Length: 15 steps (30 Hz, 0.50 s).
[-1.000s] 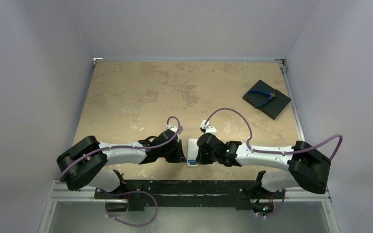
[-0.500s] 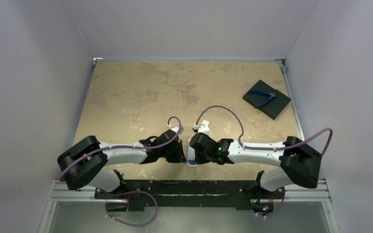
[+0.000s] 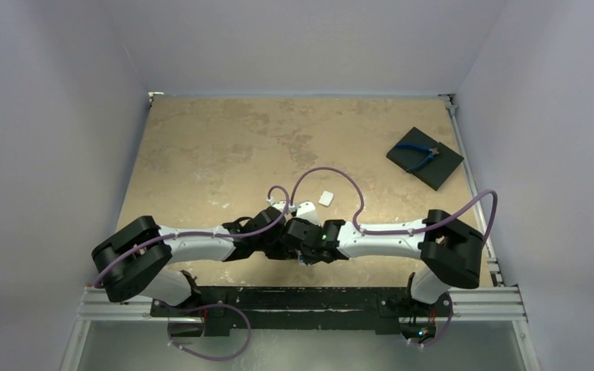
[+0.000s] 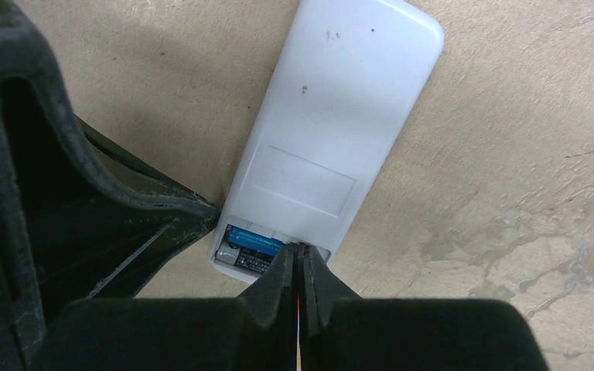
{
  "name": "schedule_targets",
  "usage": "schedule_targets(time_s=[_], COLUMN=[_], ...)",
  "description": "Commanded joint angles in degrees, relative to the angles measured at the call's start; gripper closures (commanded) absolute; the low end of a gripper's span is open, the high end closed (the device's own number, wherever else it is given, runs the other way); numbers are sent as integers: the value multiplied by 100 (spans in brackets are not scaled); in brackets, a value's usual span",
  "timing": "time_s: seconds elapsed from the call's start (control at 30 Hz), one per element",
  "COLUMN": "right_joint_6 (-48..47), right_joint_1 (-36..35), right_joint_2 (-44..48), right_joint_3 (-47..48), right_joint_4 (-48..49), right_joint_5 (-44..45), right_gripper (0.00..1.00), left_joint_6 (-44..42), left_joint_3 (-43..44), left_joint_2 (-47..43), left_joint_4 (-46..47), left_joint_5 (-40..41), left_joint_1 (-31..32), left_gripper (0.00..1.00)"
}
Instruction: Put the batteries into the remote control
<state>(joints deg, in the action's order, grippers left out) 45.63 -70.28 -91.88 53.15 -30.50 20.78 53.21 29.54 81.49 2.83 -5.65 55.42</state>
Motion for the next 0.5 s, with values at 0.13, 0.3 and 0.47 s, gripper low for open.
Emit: schedule_targets(time_s=[0.13,0.3,0.47], right_joint_6=[258,227,186], right_joint_1=[-73,-73,-65], right_joint_2=[-103,199,469], right_joint_3=[149,358,626], right_joint_4=[-164,-475,-915], right_joint_5=[-118,181,645], right_gripper=[100,90,83], left_joint_6=[-23,-126,-211], left_joint_3=[41,103,147], left_joint_2=[-81,-235,-429], left_joint_4=[241,-37,-365], left_joint_5=[-50,124,308], left_joint_1=[197,200,202], left_gripper=[98,98,98])
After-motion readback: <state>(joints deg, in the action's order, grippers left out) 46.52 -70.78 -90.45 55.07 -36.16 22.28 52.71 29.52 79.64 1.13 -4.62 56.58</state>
